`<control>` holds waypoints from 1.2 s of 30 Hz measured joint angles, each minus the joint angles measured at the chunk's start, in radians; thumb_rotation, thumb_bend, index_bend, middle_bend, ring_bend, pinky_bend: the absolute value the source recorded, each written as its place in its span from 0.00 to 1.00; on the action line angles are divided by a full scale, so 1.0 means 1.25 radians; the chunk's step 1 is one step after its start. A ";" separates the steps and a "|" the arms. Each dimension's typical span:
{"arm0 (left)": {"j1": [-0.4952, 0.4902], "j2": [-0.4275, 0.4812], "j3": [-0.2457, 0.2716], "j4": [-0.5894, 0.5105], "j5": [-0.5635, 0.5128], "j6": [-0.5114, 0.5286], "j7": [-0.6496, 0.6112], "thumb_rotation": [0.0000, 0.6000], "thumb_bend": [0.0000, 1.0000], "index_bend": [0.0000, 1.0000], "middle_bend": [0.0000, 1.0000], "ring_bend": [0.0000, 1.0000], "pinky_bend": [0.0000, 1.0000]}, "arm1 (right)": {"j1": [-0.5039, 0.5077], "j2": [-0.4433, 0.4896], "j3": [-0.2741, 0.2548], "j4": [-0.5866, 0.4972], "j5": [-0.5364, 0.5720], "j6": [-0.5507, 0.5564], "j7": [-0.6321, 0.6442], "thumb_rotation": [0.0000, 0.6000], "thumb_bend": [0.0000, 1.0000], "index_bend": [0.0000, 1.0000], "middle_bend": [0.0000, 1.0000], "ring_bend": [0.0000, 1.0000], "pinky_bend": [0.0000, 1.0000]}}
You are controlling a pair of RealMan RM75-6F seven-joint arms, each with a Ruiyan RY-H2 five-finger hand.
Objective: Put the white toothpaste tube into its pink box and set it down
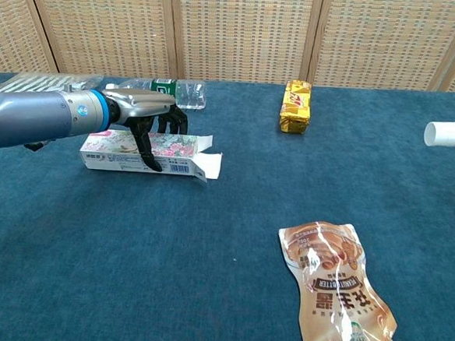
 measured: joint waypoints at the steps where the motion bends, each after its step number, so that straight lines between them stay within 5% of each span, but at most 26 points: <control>1: 0.001 0.006 0.001 -0.009 0.003 0.007 -0.002 1.00 0.10 0.46 0.47 0.43 0.52 | -0.001 0.002 0.000 -0.004 -0.001 0.002 -0.001 1.00 0.60 0.57 0.57 0.41 0.41; 9: 0.012 0.078 0.011 -0.118 0.055 0.104 -0.044 1.00 0.10 0.47 0.47 0.43 0.52 | -0.009 0.036 0.005 -0.056 -0.010 0.029 -0.028 1.00 0.60 0.58 0.58 0.41 0.41; 16: 0.000 0.163 0.024 -0.250 0.143 0.203 -0.182 1.00 0.10 0.47 0.47 0.43 0.52 | -0.018 0.082 0.014 -0.135 -0.009 0.052 -0.073 1.00 0.60 0.58 0.58 0.42 0.41; 24: -0.072 0.202 0.008 -0.310 0.158 0.163 -0.205 1.00 0.10 0.49 0.48 0.44 0.52 | -0.030 0.132 0.028 -0.220 0.005 0.076 -0.137 1.00 0.60 0.58 0.58 0.42 0.42; 36: -0.202 0.154 -0.065 -0.265 0.092 0.056 -0.098 1.00 0.10 0.50 0.49 0.44 0.52 | -0.027 0.161 0.045 -0.290 0.035 0.075 -0.222 1.00 0.60 0.58 0.58 0.42 0.42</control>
